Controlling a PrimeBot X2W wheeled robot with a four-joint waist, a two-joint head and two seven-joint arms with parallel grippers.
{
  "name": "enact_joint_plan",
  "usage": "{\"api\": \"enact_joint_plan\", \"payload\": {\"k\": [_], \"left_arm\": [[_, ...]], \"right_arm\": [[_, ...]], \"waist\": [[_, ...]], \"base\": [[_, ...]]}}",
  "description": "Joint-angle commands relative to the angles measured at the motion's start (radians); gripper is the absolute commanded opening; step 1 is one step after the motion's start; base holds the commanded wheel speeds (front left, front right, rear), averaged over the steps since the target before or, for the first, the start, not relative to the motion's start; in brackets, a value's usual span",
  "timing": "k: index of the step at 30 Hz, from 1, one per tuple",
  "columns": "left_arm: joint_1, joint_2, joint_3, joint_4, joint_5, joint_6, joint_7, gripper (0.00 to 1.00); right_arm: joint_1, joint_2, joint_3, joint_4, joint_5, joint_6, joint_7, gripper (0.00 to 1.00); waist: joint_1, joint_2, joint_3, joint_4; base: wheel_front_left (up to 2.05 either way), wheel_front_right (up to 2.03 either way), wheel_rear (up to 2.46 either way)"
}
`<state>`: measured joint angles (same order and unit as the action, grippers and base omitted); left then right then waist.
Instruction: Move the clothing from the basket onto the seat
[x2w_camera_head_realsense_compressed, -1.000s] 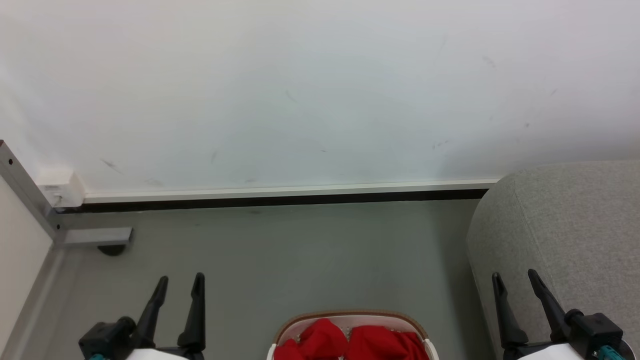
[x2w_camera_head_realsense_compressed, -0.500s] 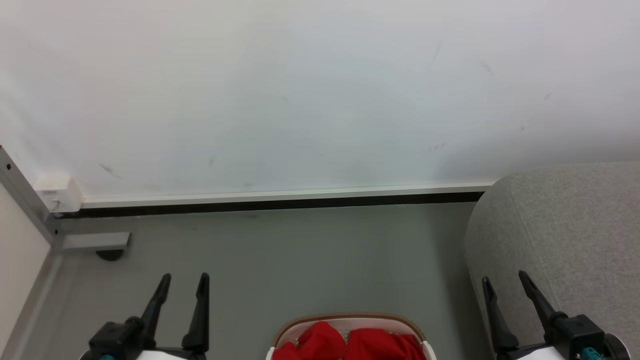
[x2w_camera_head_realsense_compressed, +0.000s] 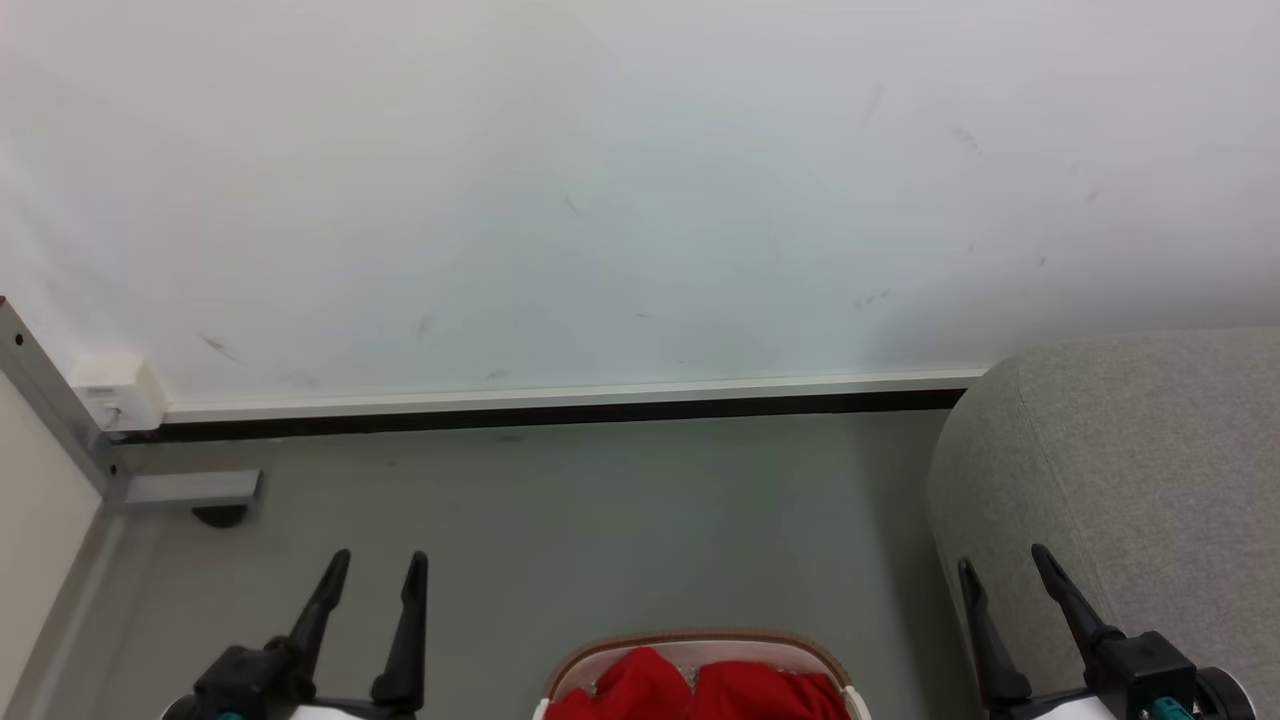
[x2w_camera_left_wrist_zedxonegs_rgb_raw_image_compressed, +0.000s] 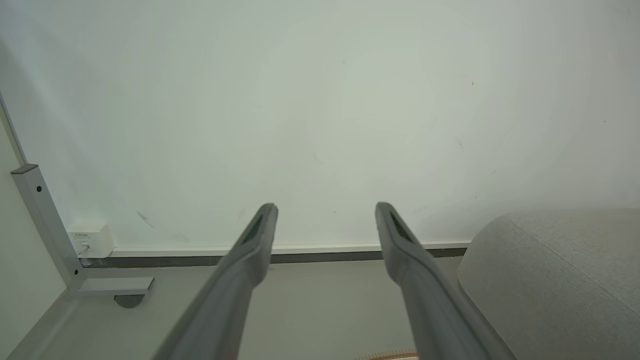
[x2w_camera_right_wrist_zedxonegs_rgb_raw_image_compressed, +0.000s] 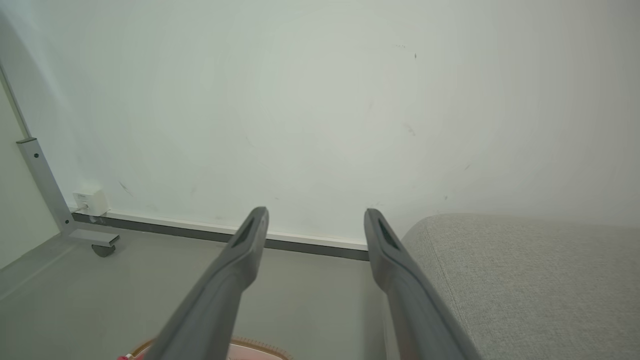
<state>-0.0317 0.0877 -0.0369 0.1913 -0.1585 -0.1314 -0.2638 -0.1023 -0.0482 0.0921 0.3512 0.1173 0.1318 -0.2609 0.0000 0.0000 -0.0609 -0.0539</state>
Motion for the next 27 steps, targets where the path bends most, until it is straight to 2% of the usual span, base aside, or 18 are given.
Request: {"api": "enact_joint_plan", "payload": {"k": [1,20,27], "left_arm": [[0.005,0.009,0.001,0.004,-0.001,0.001,-0.001,1.00],[0.005,0.007,0.007,0.010,-0.019,0.001,-0.001,1.00],[-0.002,0.007,-0.013,0.008,-0.032,0.001,-0.001,1.00]], "right_arm": [[-0.008,0.000,-0.002,-0.002,0.007,-0.002,-0.003,1.00],[-0.011,-0.001,-0.003,-0.008,0.039,-0.002,-0.003,1.00],[-0.023,-0.001,-0.003,-0.017,0.040,-0.002,-0.003,1.00]], "waist": [[0.0000,0.0000,-0.001,0.000],[0.0000,0.0000,0.002,-0.004],[0.0000,0.0000,0.025,-0.045]], "base": [[0.00,0.00,0.00],[0.00,0.00,0.00],[0.00,0.00,0.00]]}}
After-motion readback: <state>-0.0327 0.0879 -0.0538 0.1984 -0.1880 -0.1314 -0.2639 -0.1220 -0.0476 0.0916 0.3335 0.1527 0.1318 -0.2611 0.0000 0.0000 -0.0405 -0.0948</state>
